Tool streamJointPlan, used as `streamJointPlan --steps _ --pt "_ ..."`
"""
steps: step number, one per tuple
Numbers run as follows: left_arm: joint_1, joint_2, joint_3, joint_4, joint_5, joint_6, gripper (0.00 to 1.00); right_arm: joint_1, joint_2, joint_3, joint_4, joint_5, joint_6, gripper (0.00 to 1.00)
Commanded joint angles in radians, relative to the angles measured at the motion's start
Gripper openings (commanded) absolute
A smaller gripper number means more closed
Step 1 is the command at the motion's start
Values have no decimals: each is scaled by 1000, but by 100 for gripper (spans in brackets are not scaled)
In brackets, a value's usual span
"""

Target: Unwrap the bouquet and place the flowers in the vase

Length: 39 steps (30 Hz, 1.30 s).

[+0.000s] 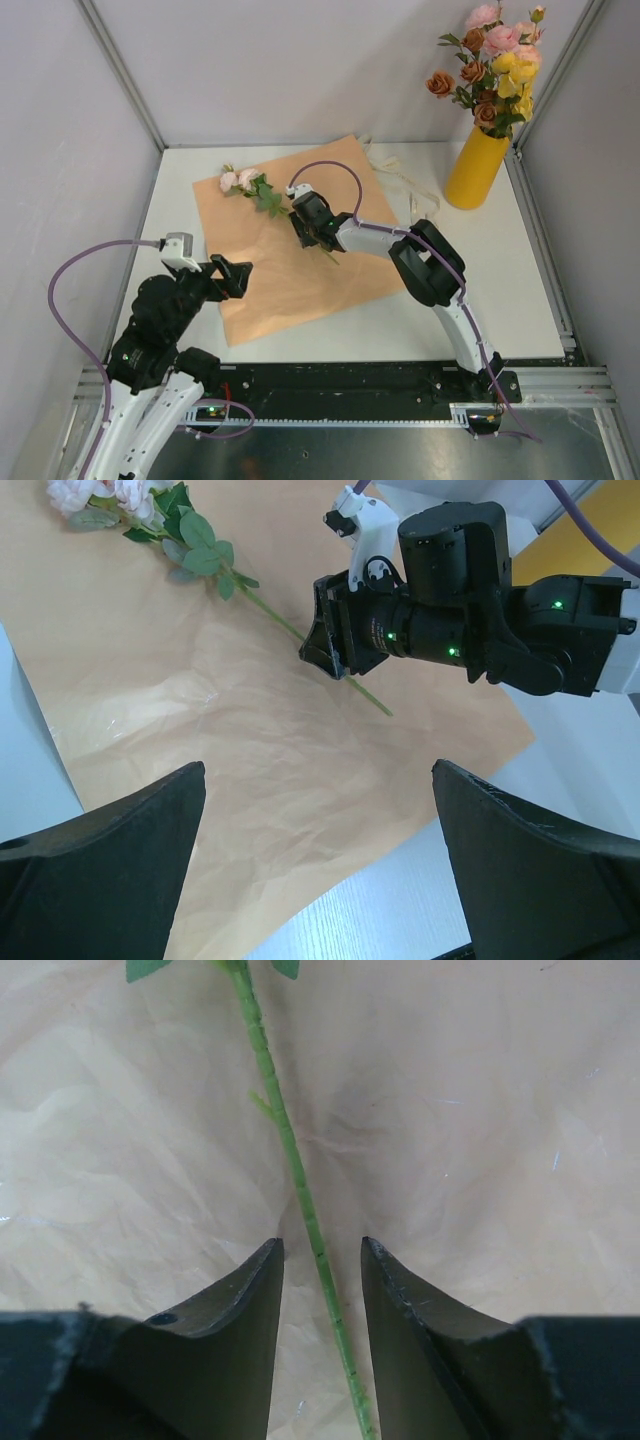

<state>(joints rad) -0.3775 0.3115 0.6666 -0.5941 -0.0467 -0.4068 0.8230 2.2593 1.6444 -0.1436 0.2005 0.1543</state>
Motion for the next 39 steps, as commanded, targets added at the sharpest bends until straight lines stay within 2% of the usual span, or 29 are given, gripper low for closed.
streamJointPlan --steps 1,6,12,14,20,25,29,34,39 --pt "2 25 28 1 1 4 100 7 10 24 13 18 -21 39" --pt "2 97 56 -8 29 -40 100 6 6 20 10 7 -22 31" --pt "3 161 67 -8 30 -110 99 5 -24 4 35 21 -42 7" --pt "5 176 67 -8 23 -124 99 3 -44 1 44 23 -49 2" --pt "4 211 72 -7 4 -170 98 -10 -153 -65 121 -48 -5 0" --pt "4 282 85 3 -42 -202 96 -24 -286 -229 282 -163 114 0" --pt "3 365 95 39 -49 -241 96 -29 -347 -320 334 -249 189 0" --pt "3 442 68 177 -22 -290 93 -9 -459 -458 416 -292 281 0" --pt "2 514 20 339 23 -318 87 33 -579 -587 519 -268 380 0"
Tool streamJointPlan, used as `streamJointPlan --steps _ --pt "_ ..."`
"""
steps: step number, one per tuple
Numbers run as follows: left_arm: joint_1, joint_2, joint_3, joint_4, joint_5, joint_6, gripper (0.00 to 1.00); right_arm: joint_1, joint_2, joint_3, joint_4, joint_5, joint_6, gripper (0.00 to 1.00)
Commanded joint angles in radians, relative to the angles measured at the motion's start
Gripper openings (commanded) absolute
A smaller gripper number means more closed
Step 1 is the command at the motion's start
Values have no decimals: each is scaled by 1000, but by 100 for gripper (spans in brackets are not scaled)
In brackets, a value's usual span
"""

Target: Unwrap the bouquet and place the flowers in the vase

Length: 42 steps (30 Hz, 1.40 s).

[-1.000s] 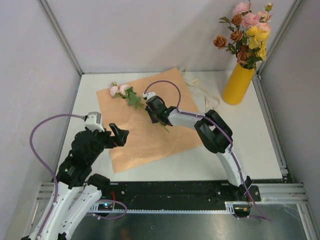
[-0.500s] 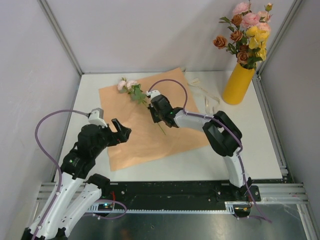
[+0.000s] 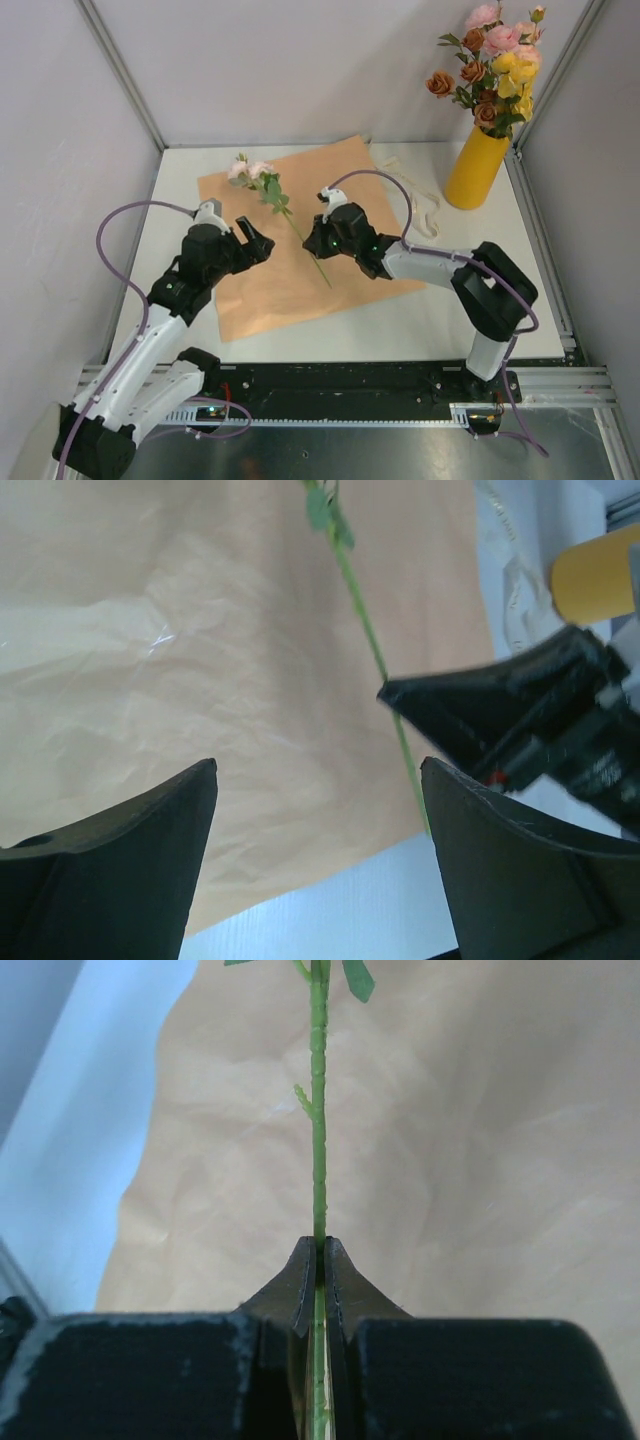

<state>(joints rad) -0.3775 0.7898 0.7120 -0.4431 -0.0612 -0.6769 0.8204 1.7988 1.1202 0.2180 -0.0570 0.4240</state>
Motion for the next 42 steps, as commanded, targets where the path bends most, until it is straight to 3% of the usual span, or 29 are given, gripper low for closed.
streamJointPlan --steps 1,5,11,16,19,23,28,30,34,42 --pt "2 48 -30 221 46 -44 86 51 -140 -93 189 -1 136 0" --pt "3 105 -49 344 155 -22 82 128 -196 -198 330 47 181 0" --pt "3 137 -94 461 239 -44 68 221 -267 -256 380 188 190 0" --pt "2 115 -111 492 298 -45 20 288 -266 -291 434 262 191 0" --pt "2 70 -123 497 307 -51 3 295 -252 -293 431 235 206 1" --pt "2 37 -102 481 368 -10 0 297 -287 -299 382 204 179 17" --pt "1 21 -44 303 426 85 0 298 -438 -343 283 327 158 53" --pt "1 18 -34 251 459 116 0 291 -486 -349 263 345 150 61" --pt "-3 -4 -35 200 509 140 0 270 -556 -349 260 320 157 67" --pt "-40 -49 -34 204 635 172 0 213 -569 -308 261 225 255 69"
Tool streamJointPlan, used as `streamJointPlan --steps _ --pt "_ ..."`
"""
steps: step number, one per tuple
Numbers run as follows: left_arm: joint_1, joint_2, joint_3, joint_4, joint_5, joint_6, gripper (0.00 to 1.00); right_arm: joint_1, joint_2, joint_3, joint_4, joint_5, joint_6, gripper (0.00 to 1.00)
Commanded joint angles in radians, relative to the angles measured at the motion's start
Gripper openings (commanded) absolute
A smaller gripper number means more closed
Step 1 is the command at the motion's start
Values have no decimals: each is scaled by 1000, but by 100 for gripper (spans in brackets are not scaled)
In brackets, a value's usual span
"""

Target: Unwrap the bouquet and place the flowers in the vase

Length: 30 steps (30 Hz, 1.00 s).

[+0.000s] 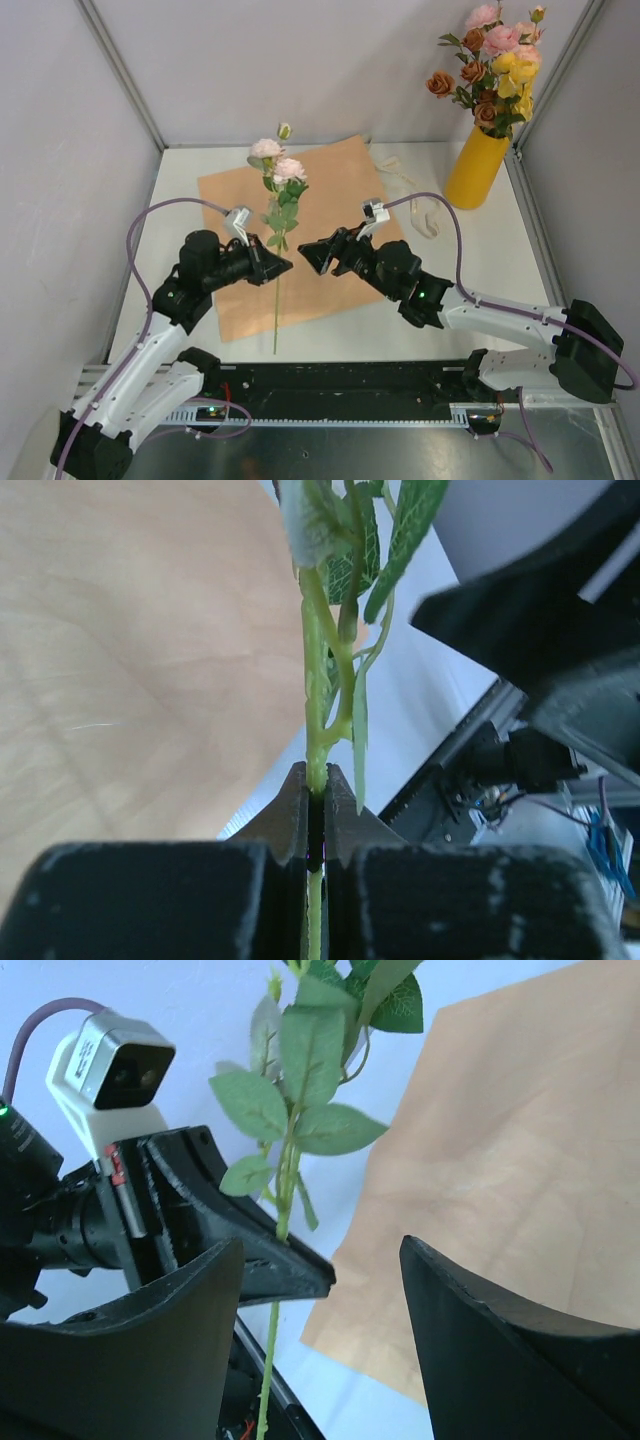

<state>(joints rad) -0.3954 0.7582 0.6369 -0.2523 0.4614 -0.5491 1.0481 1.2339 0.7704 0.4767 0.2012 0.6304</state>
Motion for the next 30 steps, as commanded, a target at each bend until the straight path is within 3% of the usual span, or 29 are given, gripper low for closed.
streamJointPlan --steps 1,14,17,20,21,23,30 --pt "-26 -14 49 15 126 42 0 -15 -2 47 8 -40 51 69" --pt "-62 6 41 17 167 80 0 -41 163 115 107 -164 110 67" --pt "-63 3 41 17 169 81 0 -57 219 151 107 -218 121 54" --pt "-63 0 37 17 158 82 3 -78 242 159 108 -255 142 18" --pt "-63 -3 35 15 148 82 6 -81 242 160 102 -247 136 9" --pt "-64 -5 33 8 122 81 22 -84 235 160 87 -225 106 2" --pt "-63 -24 58 -78 80 129 90 -170 160 161 27 -143 13 0"
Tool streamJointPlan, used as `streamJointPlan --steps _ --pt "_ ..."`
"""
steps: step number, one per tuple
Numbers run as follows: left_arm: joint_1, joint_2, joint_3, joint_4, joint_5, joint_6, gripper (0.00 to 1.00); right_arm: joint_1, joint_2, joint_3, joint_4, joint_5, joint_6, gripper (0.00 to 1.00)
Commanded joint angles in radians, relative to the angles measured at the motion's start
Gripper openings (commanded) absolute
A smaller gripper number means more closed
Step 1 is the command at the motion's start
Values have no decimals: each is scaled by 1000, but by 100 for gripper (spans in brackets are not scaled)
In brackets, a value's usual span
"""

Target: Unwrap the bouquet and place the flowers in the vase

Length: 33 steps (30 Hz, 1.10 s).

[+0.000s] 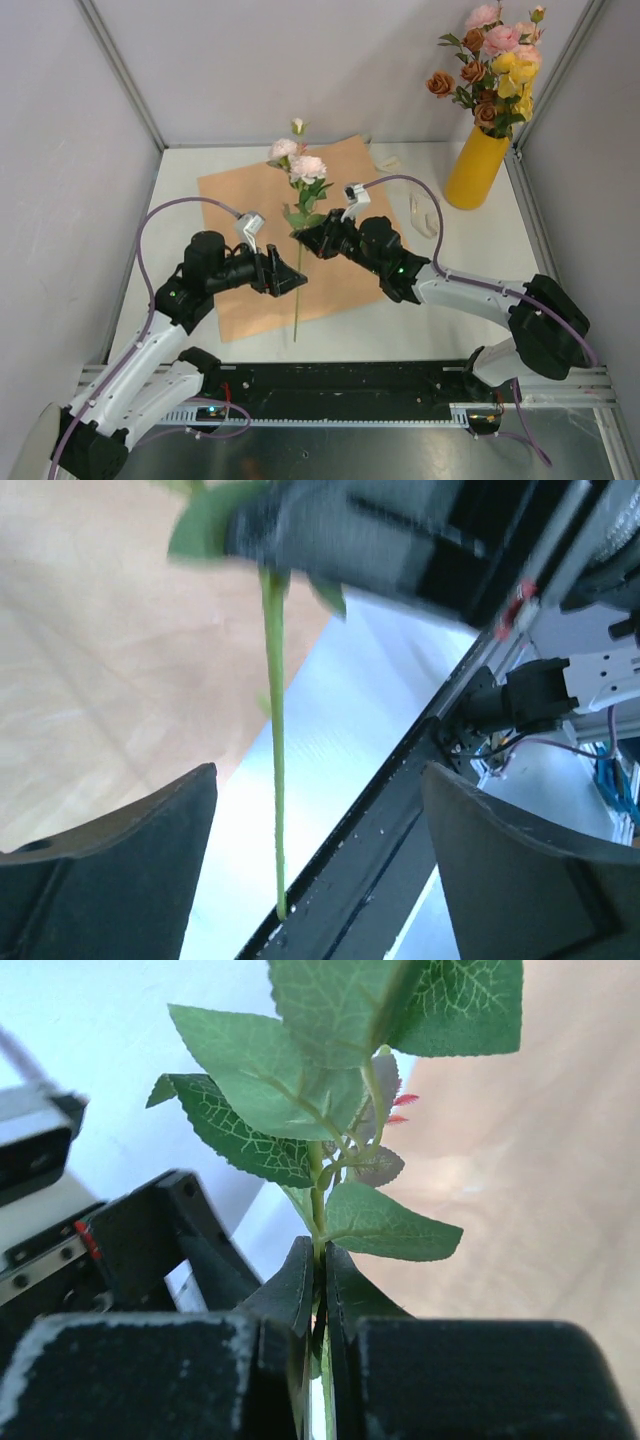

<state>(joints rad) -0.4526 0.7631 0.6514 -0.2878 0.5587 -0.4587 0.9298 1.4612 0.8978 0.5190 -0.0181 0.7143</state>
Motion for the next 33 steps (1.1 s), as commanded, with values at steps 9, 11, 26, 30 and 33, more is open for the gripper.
streamJointPlan --steps 9,11,26,30,33 --pt "-6 -132 45 -119 -147 70 100 -145 -241 33 -46 145 -438 0" --pt "-6 -154 43 -130 -192 77 100 -151 -286 33 -49 213 -568 0" --pt "-6 -278 14 -249 -416 114 100 -420 -424 140 121 420 -1081 0" --pt "-5 -265 15 -250 -434 111 100 -563 -455 186 92 346 -1060 0" --pt "-6 -254 14 -252 -437 103 100 -702 -469 223 43 284 -988 0"
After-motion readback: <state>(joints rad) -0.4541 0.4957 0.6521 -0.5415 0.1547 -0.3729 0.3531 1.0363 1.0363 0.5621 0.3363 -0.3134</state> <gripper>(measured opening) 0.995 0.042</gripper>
